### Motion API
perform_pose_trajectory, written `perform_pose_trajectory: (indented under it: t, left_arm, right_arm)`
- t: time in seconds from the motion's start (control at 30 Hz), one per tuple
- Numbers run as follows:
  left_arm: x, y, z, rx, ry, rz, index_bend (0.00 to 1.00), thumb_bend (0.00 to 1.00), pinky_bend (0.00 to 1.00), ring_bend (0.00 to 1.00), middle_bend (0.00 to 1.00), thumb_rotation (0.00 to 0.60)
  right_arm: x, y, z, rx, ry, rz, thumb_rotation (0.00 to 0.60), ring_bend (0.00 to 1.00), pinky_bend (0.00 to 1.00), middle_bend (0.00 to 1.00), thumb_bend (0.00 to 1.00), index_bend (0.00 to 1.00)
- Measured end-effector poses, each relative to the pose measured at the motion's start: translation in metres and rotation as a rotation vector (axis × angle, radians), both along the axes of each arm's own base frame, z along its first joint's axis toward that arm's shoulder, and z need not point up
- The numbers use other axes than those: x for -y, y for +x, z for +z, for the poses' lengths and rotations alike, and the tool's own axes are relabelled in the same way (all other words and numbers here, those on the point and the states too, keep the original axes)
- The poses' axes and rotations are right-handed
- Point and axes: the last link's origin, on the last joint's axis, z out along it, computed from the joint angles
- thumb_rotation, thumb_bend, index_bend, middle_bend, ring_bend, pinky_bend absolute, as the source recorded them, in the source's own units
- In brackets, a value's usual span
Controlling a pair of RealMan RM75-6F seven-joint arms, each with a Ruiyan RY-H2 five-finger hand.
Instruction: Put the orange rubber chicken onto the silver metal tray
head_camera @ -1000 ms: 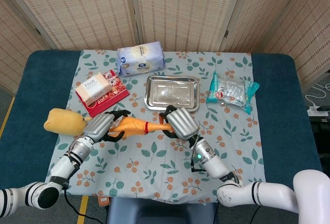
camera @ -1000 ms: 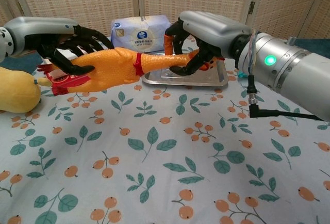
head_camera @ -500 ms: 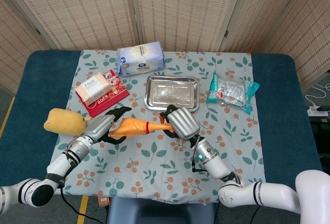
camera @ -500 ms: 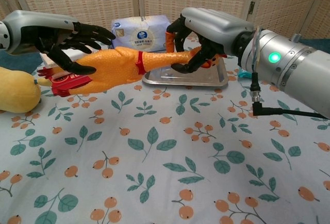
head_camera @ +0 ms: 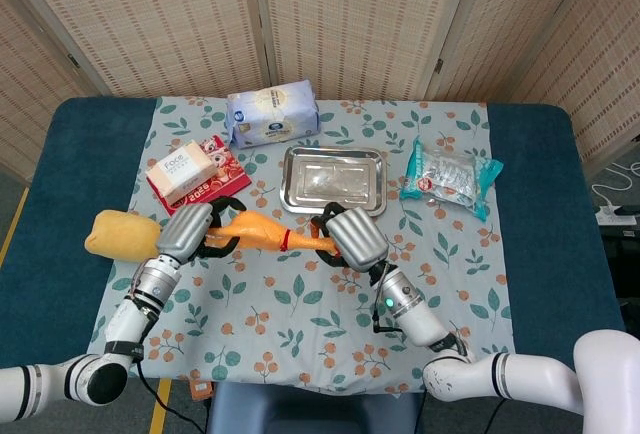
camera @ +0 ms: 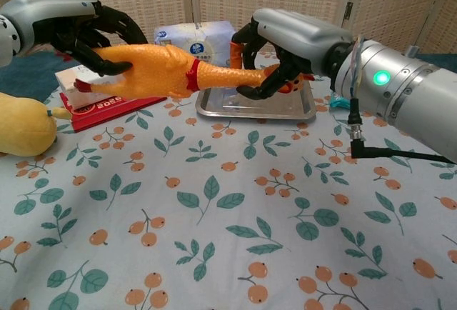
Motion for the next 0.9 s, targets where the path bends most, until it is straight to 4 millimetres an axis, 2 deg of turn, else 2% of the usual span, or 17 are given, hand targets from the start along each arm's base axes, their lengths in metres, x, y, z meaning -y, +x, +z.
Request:
perform_pose_trajectory:
  t: [0.17,0.53,0.6,0.63,0.7,0.73,0.77,0.8,0.9]
  left_arm:
    - [0.0015,-0.0006,-0.0066,-0.015,0.05,0.016,0.92,0.59,0.69,0.79,0.92,0.6]
    - [0.004,-0.0003,-0.0073,-0.042,0.03,-0.004,0.92,0.59,0.69,0.79,0.92,0.6]
    - [0.0044,-0.0003,-0.0072,-0.028,0.023,0.0,0.85,0.57,0.6,0.71,0.82,0.6]
    - [0.005,-0.0008,-0.0074,-0.028,0.013,-0.001,0.65,0.53,0.48,0.57,0.65,0.6]
    - [0.0064,-0.002,-0.0081,-0.04,-0.017,-0.005,0.19,0.46,0.24,0.21,0.23,0.6]
    - [0.0073,-0.0027,-0.0084,-0.047,-0.046,-0.007,0.07,0.44,0.16,0.1,0.11,0.6]
    - [0.0079,-0.0033,-0.0084,-0.049,-0.072,-0.007,0.01,0.43,0.11,0.02,0.03,0.6]
    - [0.0084,-0.0038,-0.0081,-0.048,-0.098,-0.007,0.0,0.42,0.08,0.0,0.0,0.6]
    - [0.0099,-0.0046,-0.0058,-0.012,-0.177,0.003,0.0,0.37,0.04,0.0,0.0,0.6]
  right_arm:
    - [0.0005,-0.0004,-0.0009,-0.001,-0.002,-0.002,0.6,0.93,1.0,0.7,0.51,0.93]
    - [-0.0001,0.0007,-0.0005,-0.001,-0.005,-0.001,0.6,0.93,1.0,0.7,0.51,0.93]
    - [-0.0002,0.0005,-0.0002,-0.001,-0.005,-0.001,0.6,0.93,1.0,0.7,0.51,0.93]
    - [-0.0002,0.0005,-0.0001,-0.001,-0.006,-0.001,0.6,0.93,1.0,0.7,0.51,0.93]
    - [-0.0002,0.0005,0.0,-0.001,-0.006,-0.002,0.6,0.93,1.0,0.7,0.51,0.93]
    - [-0.0003,0.0006,0.0001,-0.001,-0.006,-0.002,0.6,0.93,1.0,0.7,0.51,0.93]
    - [-0.0004,0.0007,0.0,-0.001,-0.006,-0.002,0.6,0.93,1.0,0.7,0.51,0.93]
    - [-0.0006,0.0006,0.0,-0.002,-0.007,-0.001,0.6,0.93,1.0,0.7,0.51,0.93]
    - [-0.0011,-0.0001,-0.0004,-0.008,-0.008,0.0,0.6,0.93,1.0,0.7,0.51,0.93]
